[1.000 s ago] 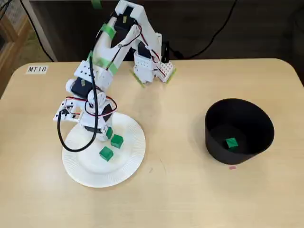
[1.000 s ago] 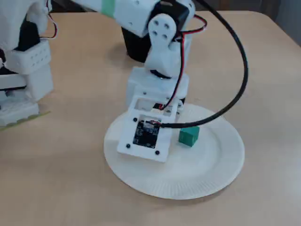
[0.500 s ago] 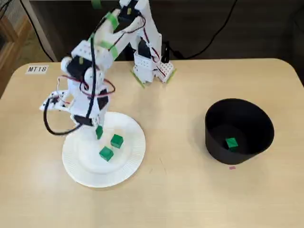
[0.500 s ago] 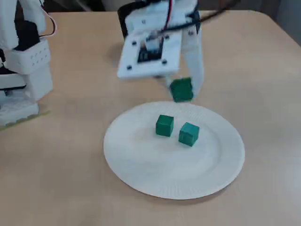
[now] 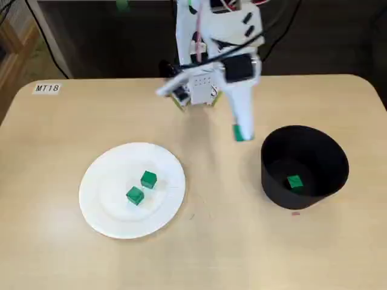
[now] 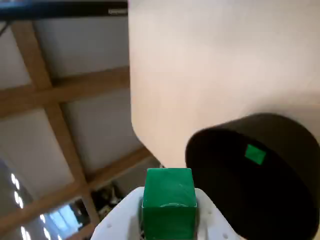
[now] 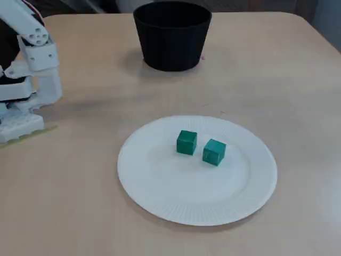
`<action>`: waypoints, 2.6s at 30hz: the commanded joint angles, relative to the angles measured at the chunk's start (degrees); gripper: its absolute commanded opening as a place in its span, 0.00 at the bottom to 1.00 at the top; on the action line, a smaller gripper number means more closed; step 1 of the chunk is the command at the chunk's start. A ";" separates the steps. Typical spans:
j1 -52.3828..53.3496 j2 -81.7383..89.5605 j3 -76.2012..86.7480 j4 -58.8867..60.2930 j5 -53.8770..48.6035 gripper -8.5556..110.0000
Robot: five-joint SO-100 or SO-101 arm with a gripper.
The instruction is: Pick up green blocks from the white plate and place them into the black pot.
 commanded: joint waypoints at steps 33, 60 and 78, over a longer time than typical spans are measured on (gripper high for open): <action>-1.76 -9.23 0.09 -1.58 -9.23 0.05; 48.52 -27.51 -22.76 30.76 -26.10 0.05; 50.63 -38.14 -28.21 28.83 47.72 0.05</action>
